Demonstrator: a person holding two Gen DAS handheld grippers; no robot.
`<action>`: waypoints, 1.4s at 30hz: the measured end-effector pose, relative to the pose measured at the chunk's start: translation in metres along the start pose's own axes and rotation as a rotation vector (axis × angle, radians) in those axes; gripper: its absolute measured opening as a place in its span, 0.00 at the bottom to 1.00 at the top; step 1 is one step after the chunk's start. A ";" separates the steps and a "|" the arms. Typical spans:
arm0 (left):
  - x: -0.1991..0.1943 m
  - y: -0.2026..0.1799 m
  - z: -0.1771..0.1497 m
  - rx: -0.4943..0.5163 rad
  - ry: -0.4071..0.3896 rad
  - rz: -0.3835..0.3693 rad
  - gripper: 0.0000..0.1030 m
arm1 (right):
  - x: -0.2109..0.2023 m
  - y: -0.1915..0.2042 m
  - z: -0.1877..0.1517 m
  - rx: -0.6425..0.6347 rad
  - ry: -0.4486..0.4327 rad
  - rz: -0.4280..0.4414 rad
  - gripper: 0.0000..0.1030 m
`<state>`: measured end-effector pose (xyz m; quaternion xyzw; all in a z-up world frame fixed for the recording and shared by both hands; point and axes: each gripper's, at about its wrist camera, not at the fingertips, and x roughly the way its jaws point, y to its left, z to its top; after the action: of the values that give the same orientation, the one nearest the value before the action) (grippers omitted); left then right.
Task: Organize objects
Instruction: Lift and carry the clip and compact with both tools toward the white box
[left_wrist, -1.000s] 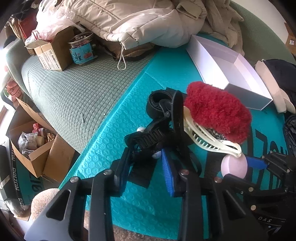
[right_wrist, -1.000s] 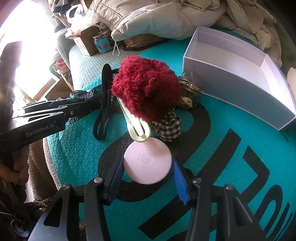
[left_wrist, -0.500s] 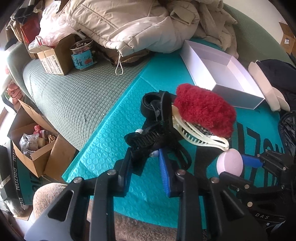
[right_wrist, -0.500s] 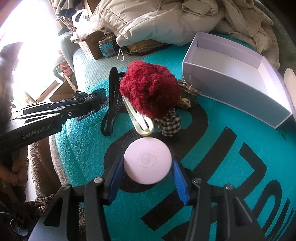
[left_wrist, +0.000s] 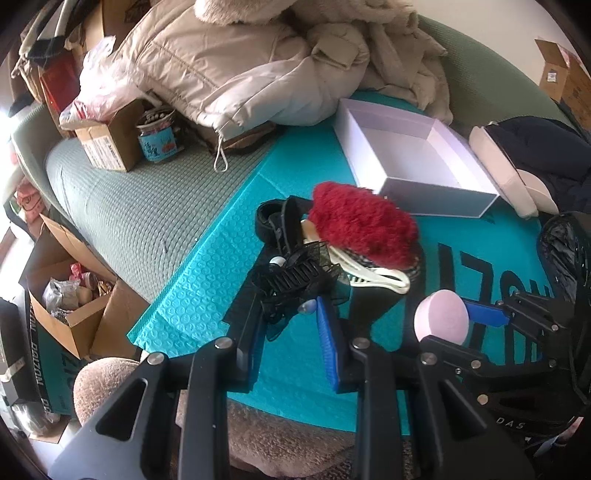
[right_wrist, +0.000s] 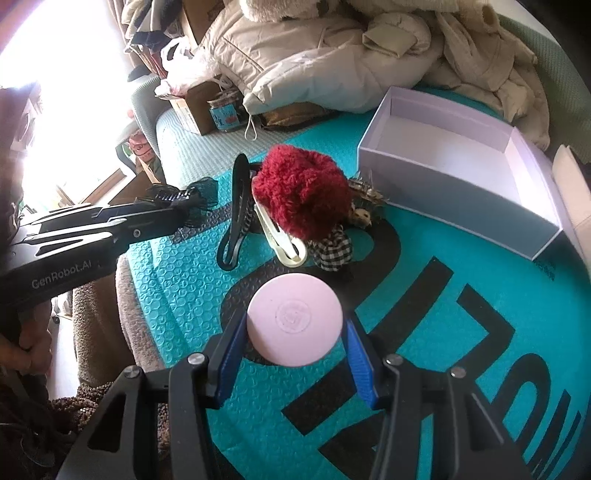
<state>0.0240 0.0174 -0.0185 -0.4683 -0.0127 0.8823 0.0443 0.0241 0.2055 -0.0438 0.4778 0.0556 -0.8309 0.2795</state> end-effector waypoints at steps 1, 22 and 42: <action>-0.002 -0.003 0.000 0.005 -0.003 -0.002 0.25 | -0.002 0.000 -0.001 -0.003 -0.006 -0.001 0.51; 0.016 -0.086 0.029 0.131 0.018 -0.111 0.25 | -0.034 -0.041 0.004 0.019 -0.090 -0.122 0.51; 0.058 -0.134 0.101 0.195 0.018 -0.137 0.25 | -0.029 -0.114 0.046 0.102 -0.117 -0.126 0.51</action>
<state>-0.0831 0.1583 -0.0007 -0.4678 0.0416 0.8700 0.1501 -0.0591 0.2961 -0.0152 0.4375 0.0265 -0.8752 0.2047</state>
